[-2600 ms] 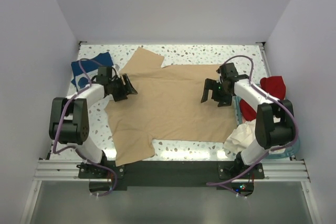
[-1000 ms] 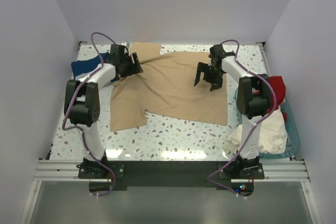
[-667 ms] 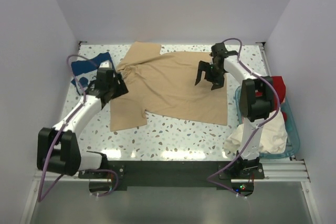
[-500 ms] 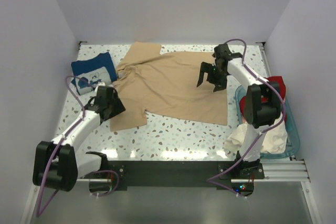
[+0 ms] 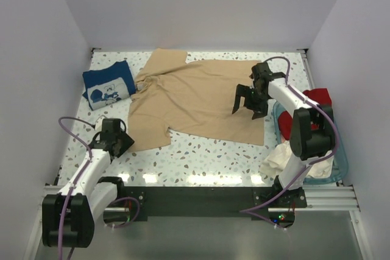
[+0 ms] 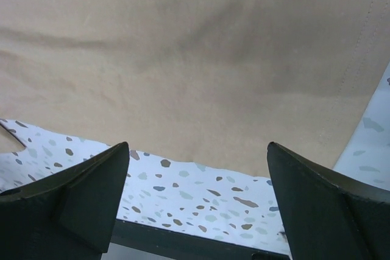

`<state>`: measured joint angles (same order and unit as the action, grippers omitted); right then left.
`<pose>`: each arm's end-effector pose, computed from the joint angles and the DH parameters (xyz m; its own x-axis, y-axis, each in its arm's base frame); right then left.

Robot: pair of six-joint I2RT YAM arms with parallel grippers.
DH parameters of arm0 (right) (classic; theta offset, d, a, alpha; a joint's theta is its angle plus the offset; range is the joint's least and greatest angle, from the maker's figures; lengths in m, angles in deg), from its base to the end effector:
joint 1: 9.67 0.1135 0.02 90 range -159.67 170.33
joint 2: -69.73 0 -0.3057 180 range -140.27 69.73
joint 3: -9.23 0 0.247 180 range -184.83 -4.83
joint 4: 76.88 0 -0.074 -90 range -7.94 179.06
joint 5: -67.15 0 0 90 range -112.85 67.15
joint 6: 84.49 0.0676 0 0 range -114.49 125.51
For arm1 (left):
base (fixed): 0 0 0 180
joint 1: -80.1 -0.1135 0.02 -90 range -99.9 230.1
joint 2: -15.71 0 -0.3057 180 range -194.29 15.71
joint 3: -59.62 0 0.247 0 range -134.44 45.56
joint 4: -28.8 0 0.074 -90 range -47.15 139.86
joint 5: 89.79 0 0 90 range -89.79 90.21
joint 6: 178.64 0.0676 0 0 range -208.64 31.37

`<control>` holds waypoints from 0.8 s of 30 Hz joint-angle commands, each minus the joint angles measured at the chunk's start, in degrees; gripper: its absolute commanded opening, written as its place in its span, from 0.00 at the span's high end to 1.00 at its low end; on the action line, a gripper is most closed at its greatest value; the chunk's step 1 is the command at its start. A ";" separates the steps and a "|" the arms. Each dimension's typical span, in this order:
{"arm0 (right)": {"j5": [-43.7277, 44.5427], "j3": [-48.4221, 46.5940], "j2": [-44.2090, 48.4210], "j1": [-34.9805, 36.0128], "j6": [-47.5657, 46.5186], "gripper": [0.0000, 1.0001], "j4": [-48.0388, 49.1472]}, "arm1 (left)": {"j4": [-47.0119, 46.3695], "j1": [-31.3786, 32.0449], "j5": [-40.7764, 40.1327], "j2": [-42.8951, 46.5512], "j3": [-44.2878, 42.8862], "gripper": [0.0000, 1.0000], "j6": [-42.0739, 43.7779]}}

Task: Fold and stack the t-shirts
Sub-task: Fold the tshirt

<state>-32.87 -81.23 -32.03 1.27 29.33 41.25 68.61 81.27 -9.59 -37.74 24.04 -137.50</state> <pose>0.3563 0.0809 0.2298 -0.9552 0.2204 -0.1976 0.1633 0.9491 0.2693 0.1484 0.0085 0.1645 -0.5025 -0.7320 -0.4601 -0.6829 0.6624 -0.3080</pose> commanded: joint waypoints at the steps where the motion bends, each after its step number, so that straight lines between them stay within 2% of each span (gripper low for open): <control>1: 0.44 0.46 3.40 0.13 -0.08 0.02 0.00 | -0.45 -1.08 2.07 0.97 1.21 0.52 -0.62; 10: 1.58 1.25 4.63 0.05 0.36 0.02 -0.44 | -1.94 -1.08 4.53 0.11 2.18 0.63 -0.27; 15: 4.65 4.06 5.95 -0.04 1.76 0.02 -1.67 | -3.52 -1.08 6.55 -0.42 3.06 0.84 -0.18; 19: 9.66 9.24 7.80 -1.18 3.08 0.03 -1.85 | -2.47 -1.17 6.11 0.45 1.40 0.97 0.34; 21: 9.85 12.84 8.68 -1.88 3.69 0.10 -1.32 | -1.85 -1.17 6.29 0.72 0.08 1.00 0.52; 24: 12.39 16.45 9.99 -2.41 4.31 0.23 -0.53 | -1.06 -2.66 6.29 1.33 -1.68 1.00 0.78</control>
<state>-24.55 -66.98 -24.84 -0.48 31.82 40.55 67.06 80.05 -3.65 -37.50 25.60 -137.45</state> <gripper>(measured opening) 0.812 0.018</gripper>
